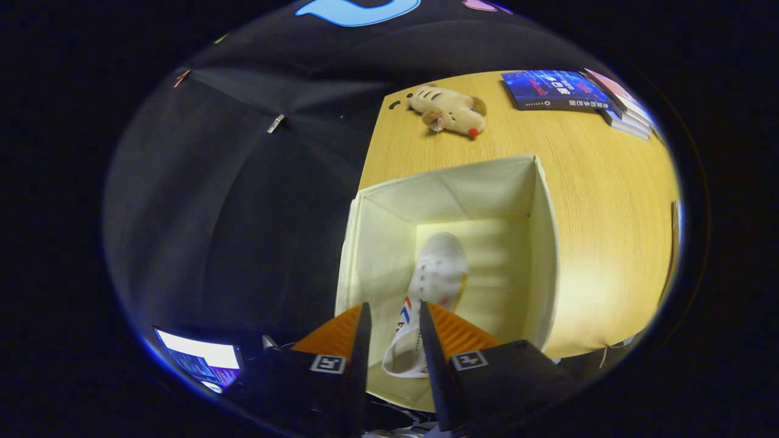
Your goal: Open the storage box then place both shoes into the box .Put the left shoe in first, then the right shoe, with the right side of both shoes facing outward in a uniform manner.
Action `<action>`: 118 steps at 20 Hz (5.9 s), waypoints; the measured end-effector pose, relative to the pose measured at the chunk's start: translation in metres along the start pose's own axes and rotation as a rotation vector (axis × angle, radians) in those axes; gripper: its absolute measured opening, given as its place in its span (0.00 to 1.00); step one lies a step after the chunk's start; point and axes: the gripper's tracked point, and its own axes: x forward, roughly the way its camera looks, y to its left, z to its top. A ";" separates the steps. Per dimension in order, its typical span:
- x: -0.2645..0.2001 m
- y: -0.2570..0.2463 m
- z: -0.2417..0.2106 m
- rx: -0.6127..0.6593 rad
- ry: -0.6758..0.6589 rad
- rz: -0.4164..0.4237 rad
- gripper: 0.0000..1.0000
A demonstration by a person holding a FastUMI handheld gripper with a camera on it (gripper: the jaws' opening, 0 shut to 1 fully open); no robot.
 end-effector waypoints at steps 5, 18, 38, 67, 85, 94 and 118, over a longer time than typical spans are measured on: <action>-0.036 -0.009 0.018 -0.085 -0.075 0.037 0.87; -0.212 -0.168 0.088 -0.240 -0.356 -0.059 0.93; -0.266 -0.496 0.037 -0.049 -0.227 -0.466 0.93; -0.214 -0.520 0.003 0.208 -0.111 -0.359 0.08; -0.227 -0.195 0.082 -0.038 -0.221 -0.012 0.07; -0.142 -0.065 0.043 -0.041 -0.102 0.027 0.07; -0.053 -0.075 0.032 -0.126 -0.025 -0.218 0.12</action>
